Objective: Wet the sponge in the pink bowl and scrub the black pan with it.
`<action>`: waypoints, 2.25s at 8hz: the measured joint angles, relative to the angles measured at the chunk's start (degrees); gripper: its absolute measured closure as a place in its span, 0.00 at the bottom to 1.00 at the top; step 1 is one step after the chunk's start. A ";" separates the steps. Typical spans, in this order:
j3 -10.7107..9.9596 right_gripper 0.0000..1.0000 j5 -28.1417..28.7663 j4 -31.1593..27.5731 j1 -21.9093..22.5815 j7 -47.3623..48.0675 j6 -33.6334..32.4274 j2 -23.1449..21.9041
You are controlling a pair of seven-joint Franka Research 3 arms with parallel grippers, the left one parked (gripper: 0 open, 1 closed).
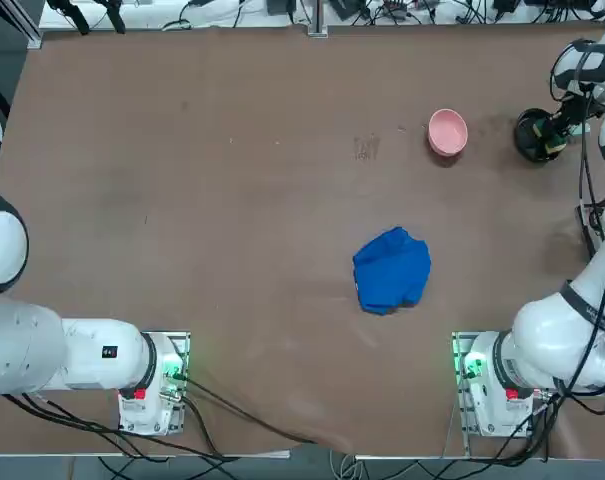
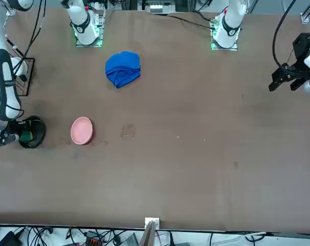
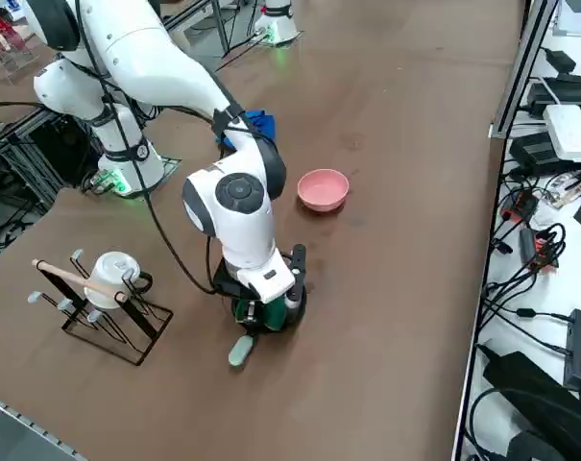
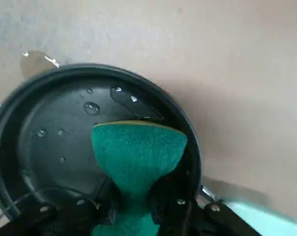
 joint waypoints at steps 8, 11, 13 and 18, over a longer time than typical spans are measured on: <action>1.26 0.65 0.05 0.37 3.58 -0.77 -9.31 -0.86; 0.88 0.65 0.05 0.37 1.22 -4.75 -12.04 -1.25; 0.76 0.65 -0.74 0.45 -1.01 -6.82 -11.08 -1.26; 1.23 0.65 -4.05 1.64 -1.96 -7.24 -2.93 0.31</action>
